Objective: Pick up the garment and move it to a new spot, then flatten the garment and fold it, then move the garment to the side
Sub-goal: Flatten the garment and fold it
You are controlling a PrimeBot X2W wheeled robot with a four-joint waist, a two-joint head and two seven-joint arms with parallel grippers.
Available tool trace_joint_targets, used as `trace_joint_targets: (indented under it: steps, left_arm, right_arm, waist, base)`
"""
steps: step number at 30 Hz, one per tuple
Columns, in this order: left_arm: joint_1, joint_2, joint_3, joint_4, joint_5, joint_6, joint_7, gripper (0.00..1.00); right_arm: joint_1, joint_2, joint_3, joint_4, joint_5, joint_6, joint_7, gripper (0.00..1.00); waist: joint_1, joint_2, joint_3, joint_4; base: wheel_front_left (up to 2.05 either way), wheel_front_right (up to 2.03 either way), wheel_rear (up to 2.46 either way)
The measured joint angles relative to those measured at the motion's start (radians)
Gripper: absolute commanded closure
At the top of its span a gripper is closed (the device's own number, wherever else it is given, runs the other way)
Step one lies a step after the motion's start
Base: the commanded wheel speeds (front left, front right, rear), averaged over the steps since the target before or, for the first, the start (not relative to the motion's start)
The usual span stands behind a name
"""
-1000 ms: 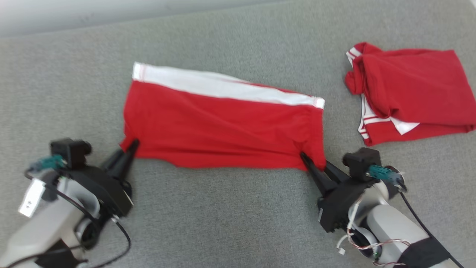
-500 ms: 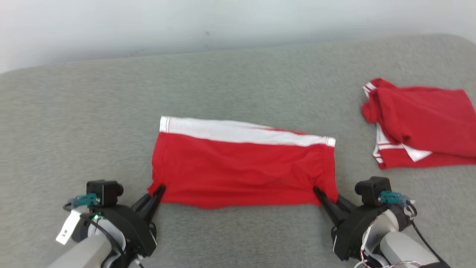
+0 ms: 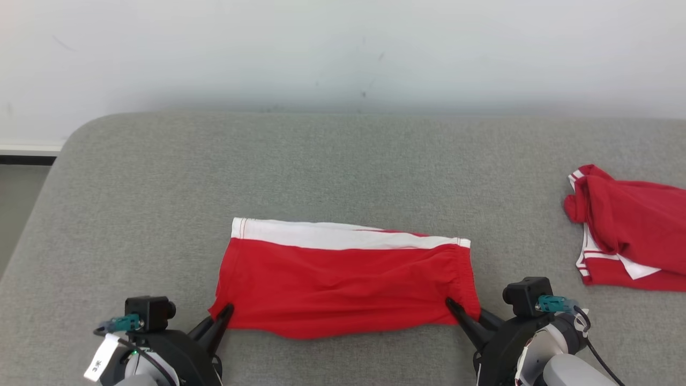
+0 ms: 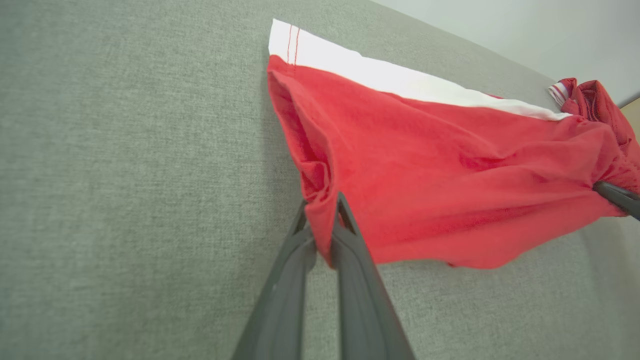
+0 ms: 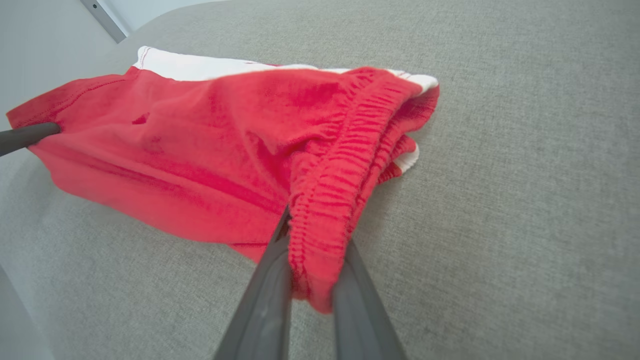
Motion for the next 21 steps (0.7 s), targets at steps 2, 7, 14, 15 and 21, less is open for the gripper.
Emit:
trace_joint_targets:
  steps: [2,7,14,15,21]
  left_arm:
    - [0.012,0.001,0.005,0.004,-0.002,0.000,0.000,1.00]
    - [0.042,-0.004,0.017,0.005,-0.007,0.000,0.000,1.00]
    - [0.046,-0.019,0.015,0.000,-0.007,0.000,0.000,1.00]
    - [0.046,-0.021,0.015,0.001,-0.007,0.000,0.000,1.00]
    - [0.046,-0.024,0.014,0.008,-0.007,0.000,0.000,1.00]
  right_arm:
    - [0.004,0.003,0.007,0.002,0.000,0.001,0.008,1.00]
    - [0.006,0.001,0.012,0.007,0.006,0.001,0.025,1.00]
    - [0.038,-0.010,0.018,0.019,0.026,0.001,0.073,1.00]
    - [0.041,-0.010,0.020,0.020,0.028,0.001,0.076,1.00]
    - [0.042,-0.009,0.021,0.017,0.041,0.001,0.090,0.72]
  waist:
    - [0.0000,0.0000,-0.014,0.010]
    - [0.0000,0.0000,-0.039,0.020]
    - [0.0002,0.0002,-0.031,0.010]
    - [0.0002,0.0001,-0.030,0.010]
    - [0.0002,0.0001,-0.029,0.005]
  base:
    - [0.00,0.00,0.00]
    - [0.00,0.00,0.00]
    - [0.00,0.00,0.00]
    - [0.00,0.00,0.00]
    - [0.00,0.00,0.00]
